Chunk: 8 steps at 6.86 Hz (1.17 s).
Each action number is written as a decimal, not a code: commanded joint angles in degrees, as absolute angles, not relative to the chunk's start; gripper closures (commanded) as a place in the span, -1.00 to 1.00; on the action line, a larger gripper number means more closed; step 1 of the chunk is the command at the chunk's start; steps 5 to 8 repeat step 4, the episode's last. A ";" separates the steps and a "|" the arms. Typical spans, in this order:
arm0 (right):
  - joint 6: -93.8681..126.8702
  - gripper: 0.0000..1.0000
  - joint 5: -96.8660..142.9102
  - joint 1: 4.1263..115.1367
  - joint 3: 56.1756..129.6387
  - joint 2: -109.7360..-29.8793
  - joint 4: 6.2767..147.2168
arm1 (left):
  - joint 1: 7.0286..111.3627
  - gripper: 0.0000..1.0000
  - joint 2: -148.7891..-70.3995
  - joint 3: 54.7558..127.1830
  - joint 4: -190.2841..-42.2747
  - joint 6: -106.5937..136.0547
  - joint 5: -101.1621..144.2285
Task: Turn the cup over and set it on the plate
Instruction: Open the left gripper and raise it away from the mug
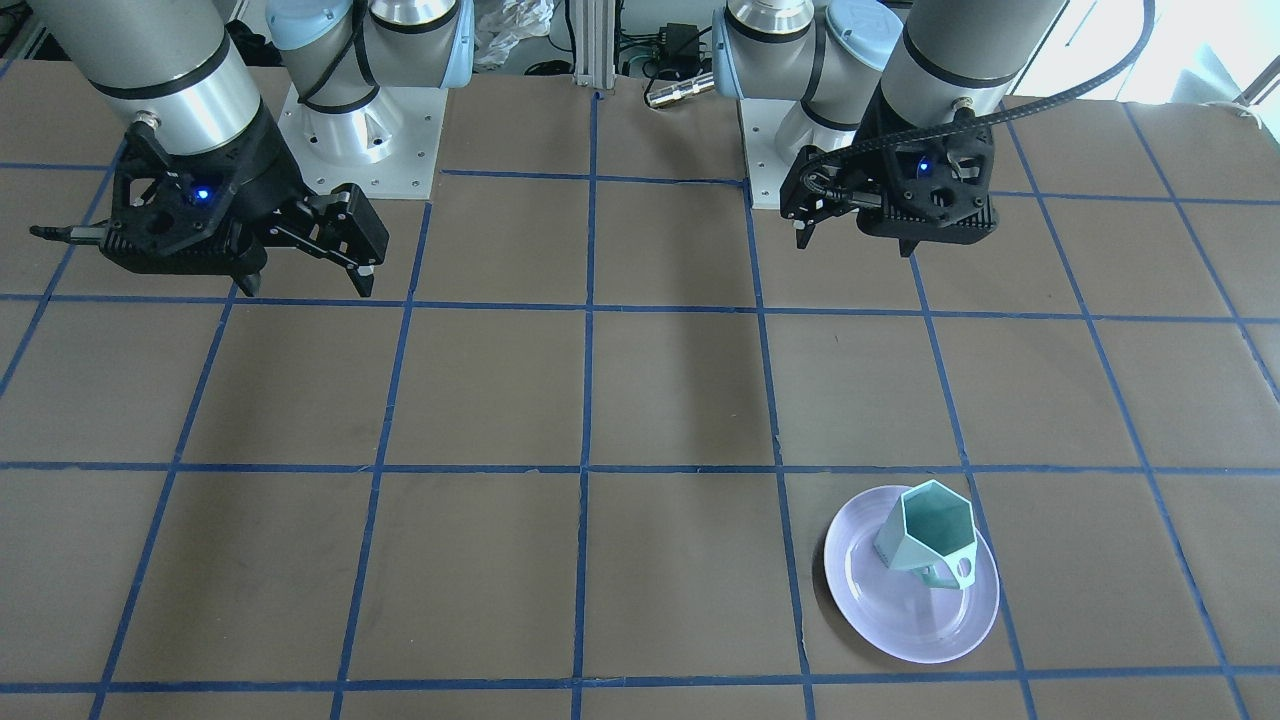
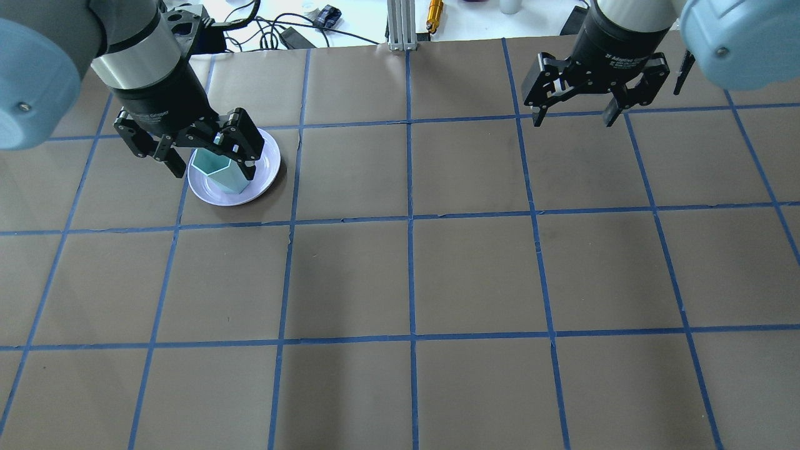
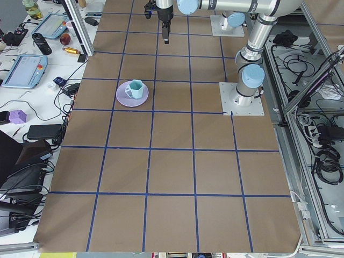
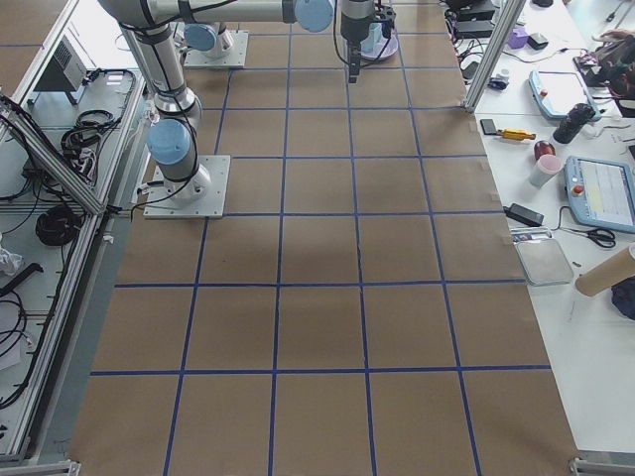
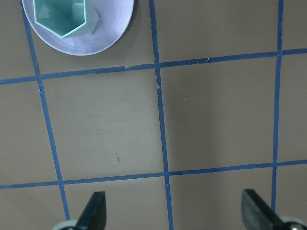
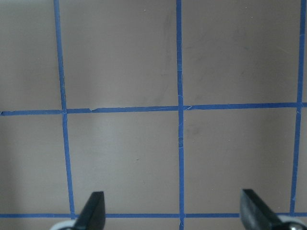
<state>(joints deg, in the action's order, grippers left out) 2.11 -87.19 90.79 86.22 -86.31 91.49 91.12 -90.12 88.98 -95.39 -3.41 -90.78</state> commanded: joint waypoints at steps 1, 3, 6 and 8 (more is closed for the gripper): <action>2.11 -1.00 -87.19 90.79 86.22 -86.31 91.49 | 90.97 -1.00 -90.26 88.95 -91.27 -3.16 -90.53; 2.11 -1.00 -87.19 90.79 86.22 -86.31 91.49 | 90.97 -1.00 -90.26 89.38 -90.44 -3.16 -90.70; 2.11 -1.00 -87.19 90.79 86.22 -86.31 91.49 | 90.97 -1.00 -90.09 89.56 -90.44 -3.43 -90.70; 2.11 -1.00 -87.19 90.79 86.22 -86.31 91.49 | 90.97 -1.00 -90.09 89.56 -90.44 -3.43 -90.70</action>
